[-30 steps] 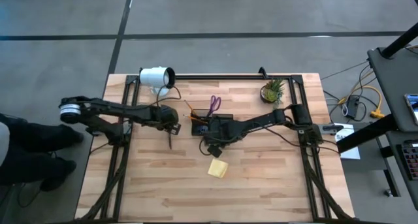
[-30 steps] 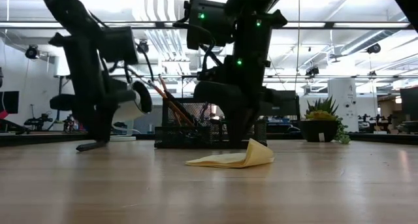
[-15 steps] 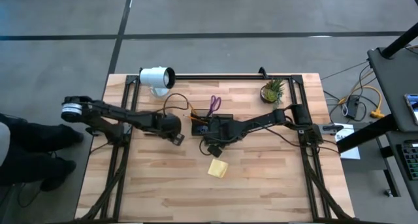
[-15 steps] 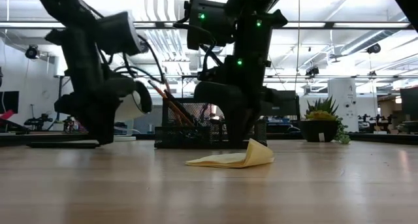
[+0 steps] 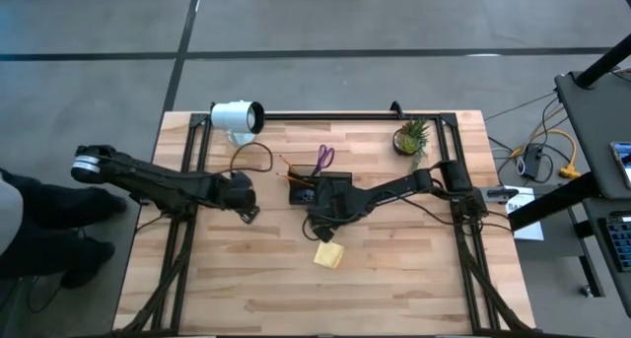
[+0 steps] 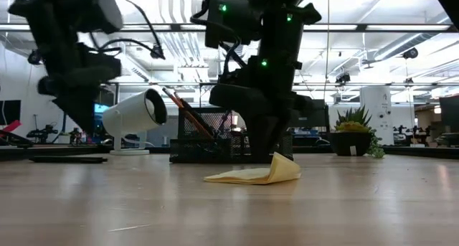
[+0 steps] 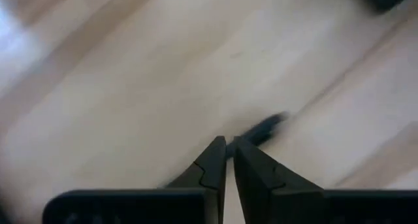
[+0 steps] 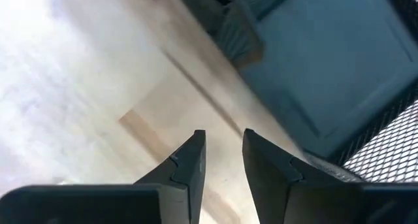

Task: Pick and place office supplies into organizer
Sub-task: Put the black pen into the black desk organizer

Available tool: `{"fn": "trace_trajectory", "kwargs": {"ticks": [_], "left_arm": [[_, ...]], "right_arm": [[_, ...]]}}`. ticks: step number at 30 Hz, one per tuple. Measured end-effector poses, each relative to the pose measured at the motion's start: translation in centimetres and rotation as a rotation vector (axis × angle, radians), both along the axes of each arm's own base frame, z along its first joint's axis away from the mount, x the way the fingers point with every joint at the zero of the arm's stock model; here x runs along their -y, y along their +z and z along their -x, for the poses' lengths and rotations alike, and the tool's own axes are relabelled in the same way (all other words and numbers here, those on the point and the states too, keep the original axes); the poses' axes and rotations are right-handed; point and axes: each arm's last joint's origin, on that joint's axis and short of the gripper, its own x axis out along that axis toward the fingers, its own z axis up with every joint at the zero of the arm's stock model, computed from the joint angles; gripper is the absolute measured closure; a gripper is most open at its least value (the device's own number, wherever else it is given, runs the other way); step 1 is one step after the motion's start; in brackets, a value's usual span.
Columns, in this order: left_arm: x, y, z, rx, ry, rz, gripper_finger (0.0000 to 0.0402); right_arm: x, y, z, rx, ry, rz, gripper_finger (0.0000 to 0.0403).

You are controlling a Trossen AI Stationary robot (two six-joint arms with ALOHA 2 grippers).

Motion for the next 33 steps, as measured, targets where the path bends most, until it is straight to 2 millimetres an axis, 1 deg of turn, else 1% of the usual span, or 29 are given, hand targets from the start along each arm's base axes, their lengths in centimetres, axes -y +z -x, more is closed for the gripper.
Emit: {"fn": "trace_trajectory", "kwargs": {"ticks": [2,5,8,13,16,19,21,23,24,27,29,33], "left_arm": [[-0.1,-0.3,0.9,-0.058,-0.038,-0.026,0.0389],[-0.1,-1.4,1.6,-0.114,-0.097,0.002,0.0389],[-0.2,-2.9,2.0,-0.18,-0.058,0.007,0.0389],[-0.5,-4.5,2.1,-0.235,0.072,-0.037,0.0389],[-0.4,-4.9,1.8,-0.245,0.069,-0.026,0.0389],[-0.2,-5.1,1.4,-0.241,0.063,0.031,0.0389],[0.2,-4.7,0.8,-0.21,0.046,0.111,0.0389],[0.8,-3.9,-0.1,-0.155,0.003,0.228,0.0389],[1.2,-3.4,-0.5,-0.121,-0.035,0.309,0.0389],[1.9,-1.8,-1.4,0.031,-0.189,0.467,0.0389],[2.0,-1.1,-1.7,0.107,-0.235,0.493,0.0389],[1.8,0.2,-1.1,0.185,-0.289,0.45,0.0389]], "right_arm": [[-0.7,0.2,-0.1,0.005,0.044,0.018,0.0308],[-2.0,0.7,-0.4,0.023,0.159,0.06,0.0307],[-3.0,1.4,-0.7,0.039,0.236,0.079,0.0308],[-3.3,1.8,-0.9,0.065,0.217,0.073,0.0315],[-3.3,1.9,-0.9,0.067,0.205,0.072,0.0318],[-3.5,1.8,-0.8,0.054,0.208,0.071,0.0321],[-3.5,1.8,-0.7,0.053,0.209,0.069,0.0321],[-3.5,1.8,-0.7,0.051,0.209,0.07,0.0319],[-3.5,1.8,-0.7,0.051,0.209,0.07,0.0318],[-3.5,1.8,-0.7,0.05,0.212,0.07,0.0314],[-3.5,1.8,-0.7,0.047,0.212,0.071,0.0314],[-3.7,1.8,-0.7,0.053,0.21,0.069,0.0318]]}}
